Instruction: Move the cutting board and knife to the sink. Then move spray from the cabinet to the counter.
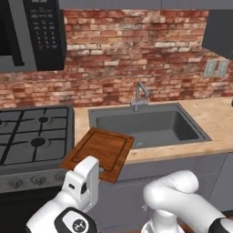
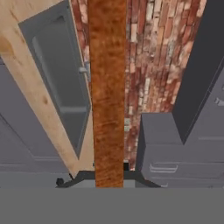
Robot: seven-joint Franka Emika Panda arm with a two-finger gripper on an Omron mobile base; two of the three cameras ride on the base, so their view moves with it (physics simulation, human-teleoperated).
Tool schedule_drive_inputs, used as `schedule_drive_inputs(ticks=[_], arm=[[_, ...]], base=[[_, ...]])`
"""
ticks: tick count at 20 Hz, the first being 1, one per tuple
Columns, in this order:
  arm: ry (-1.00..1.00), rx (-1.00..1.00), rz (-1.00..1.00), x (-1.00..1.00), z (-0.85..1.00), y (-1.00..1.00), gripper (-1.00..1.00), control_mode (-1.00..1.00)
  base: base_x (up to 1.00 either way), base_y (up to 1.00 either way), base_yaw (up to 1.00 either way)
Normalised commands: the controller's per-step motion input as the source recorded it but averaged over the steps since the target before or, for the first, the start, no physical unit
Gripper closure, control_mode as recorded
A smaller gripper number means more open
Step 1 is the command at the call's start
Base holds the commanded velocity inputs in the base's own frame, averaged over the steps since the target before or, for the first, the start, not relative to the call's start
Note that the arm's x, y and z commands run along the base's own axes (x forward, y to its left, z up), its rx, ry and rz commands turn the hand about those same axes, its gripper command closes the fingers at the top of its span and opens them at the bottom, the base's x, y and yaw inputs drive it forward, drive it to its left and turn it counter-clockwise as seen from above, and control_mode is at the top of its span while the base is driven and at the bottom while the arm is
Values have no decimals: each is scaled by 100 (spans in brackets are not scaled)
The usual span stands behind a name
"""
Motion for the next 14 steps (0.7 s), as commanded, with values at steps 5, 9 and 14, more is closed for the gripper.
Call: schedule_drive_inputs(ticks=[5,9,14], arm=[[0,0,0,0,0,0,100,100],[0,0,0,0,0,0,100,100],[0,0,0,0,0,0,100,100]], base=[[50,-35,0],[46,-29,0],[42,-17,0]])
